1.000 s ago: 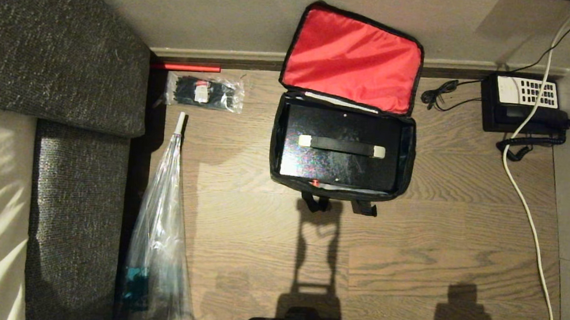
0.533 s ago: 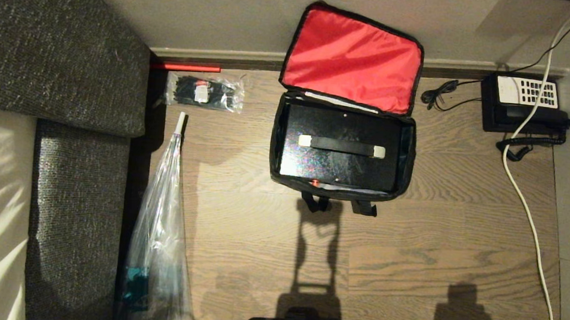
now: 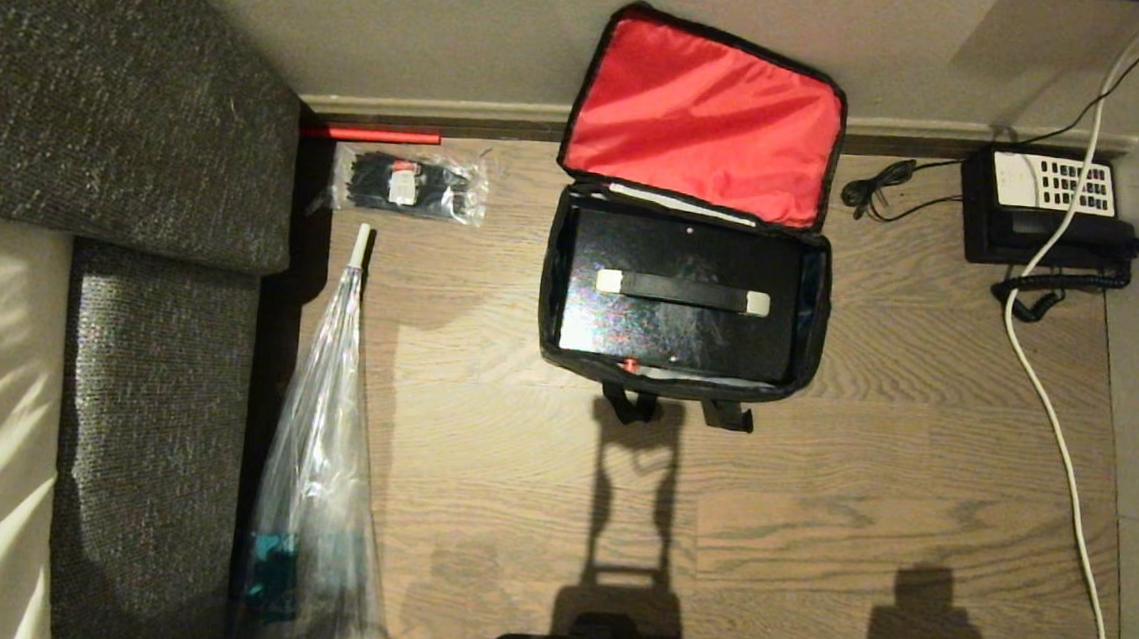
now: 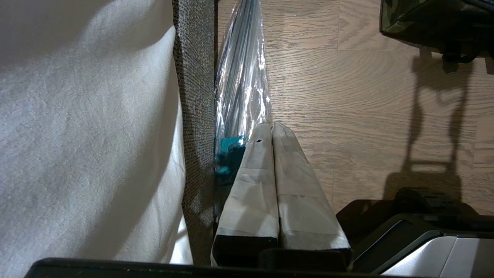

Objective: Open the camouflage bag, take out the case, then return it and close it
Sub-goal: Grip the handle

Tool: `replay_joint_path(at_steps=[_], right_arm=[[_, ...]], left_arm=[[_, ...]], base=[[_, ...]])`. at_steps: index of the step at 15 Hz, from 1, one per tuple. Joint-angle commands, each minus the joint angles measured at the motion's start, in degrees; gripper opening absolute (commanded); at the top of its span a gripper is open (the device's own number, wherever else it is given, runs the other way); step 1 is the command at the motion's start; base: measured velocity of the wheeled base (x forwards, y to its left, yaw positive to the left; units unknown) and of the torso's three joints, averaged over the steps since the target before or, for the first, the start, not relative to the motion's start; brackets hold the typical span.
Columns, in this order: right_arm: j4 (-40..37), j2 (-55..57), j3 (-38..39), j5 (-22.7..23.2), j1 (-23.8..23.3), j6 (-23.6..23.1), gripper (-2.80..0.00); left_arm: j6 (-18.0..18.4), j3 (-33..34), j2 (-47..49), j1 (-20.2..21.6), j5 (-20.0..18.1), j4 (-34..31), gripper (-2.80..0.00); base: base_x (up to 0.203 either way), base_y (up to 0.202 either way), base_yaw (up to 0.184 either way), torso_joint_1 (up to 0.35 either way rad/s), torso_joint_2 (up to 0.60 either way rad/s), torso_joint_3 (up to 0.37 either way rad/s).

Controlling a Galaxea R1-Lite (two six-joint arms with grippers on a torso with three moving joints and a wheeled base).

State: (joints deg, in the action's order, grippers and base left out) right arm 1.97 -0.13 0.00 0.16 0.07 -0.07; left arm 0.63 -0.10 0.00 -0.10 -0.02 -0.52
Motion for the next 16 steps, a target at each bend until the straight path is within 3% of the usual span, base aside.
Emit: replay_joint_path(at_steps=[1,16], right_arm=[[0.0,-1.7,0.8,0.0,0.0,0.0,-2.8],[0.0,-1.7,0.8,0.2,0.0,-0.6,-2.8]], left_arm=[[0.0,0.0,0.0,0.0,0.0,0.0,-2.8],[0.0,0.0,0.0,0.0,0.0,0.0,-2.8]], base=[[0.0,0.0,0.0,0.0,0.0,0.0],[0.0,0.0,0.0,0.0,0.0,0.0]])
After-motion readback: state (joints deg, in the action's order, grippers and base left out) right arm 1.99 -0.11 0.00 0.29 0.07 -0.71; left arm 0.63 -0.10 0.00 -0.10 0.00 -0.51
